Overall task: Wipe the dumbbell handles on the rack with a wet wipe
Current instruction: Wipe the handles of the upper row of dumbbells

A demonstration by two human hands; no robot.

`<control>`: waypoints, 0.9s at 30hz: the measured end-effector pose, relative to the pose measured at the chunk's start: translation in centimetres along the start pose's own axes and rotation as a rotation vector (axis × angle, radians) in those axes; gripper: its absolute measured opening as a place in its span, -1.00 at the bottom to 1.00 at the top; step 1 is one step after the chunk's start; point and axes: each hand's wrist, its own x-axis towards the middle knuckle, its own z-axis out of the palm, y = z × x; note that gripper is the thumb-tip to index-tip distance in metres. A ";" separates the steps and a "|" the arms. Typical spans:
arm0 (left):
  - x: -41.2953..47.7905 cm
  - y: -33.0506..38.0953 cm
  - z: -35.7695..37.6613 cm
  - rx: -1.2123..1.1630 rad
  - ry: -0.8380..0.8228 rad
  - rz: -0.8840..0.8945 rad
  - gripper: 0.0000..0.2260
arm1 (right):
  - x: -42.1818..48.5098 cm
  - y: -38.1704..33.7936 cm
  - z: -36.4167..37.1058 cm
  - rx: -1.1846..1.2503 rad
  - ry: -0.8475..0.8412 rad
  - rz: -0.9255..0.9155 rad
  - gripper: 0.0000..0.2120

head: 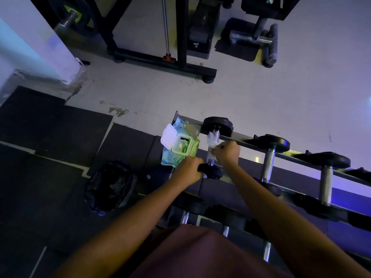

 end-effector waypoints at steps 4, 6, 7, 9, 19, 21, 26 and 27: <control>-0.1 0.1 -0.2 -0.018 0.003 -0.005 -0.70 | -3.4 2.5 0.9 0.074 0.011 0.045 -0.70; 0.0 0.2 -0.3 -0.013 -0.001 -0.002 -0.69 | -3.3 1.8 0.9 0.081 0.030 0.058 -0.74; 0.0 0.2 -0.4 -0.006 -0.008 -0.002 -0.69 | -2.9 1.0 0.6 0.087 0.045 0.055 -0.77; 0.0 0.4 -0.4 -0.003 -0.029 -0.008 -0.68 | -1.5 -1.1 0.0 0.123 0.073 0.026 -0.88; -0.1 -0.1 -0.1 -0.116 0.019 -0.047 -0.62 | 0.0 -1.5 -0.3 0.050 0.056 -0.018 -0.77; -0.2 -0.3 0.1 -0.150 0.044 -0.054 -0.63 | -2.1 0.1 -0.3 0.030 0.008 -0.034 -0.77; -0.1 -0.4 0.1 -0.185 0.045 -0.069 -0.57 | -3.7 1.7 0.1 -0.025 -0.023 -0.036 -0.80; 0.0 -0.4 0.1 -0.186 0.033 -0.074 -0.58 | -3.1 1.3 0.2 -0.008 -0.008 -0.031 -0.81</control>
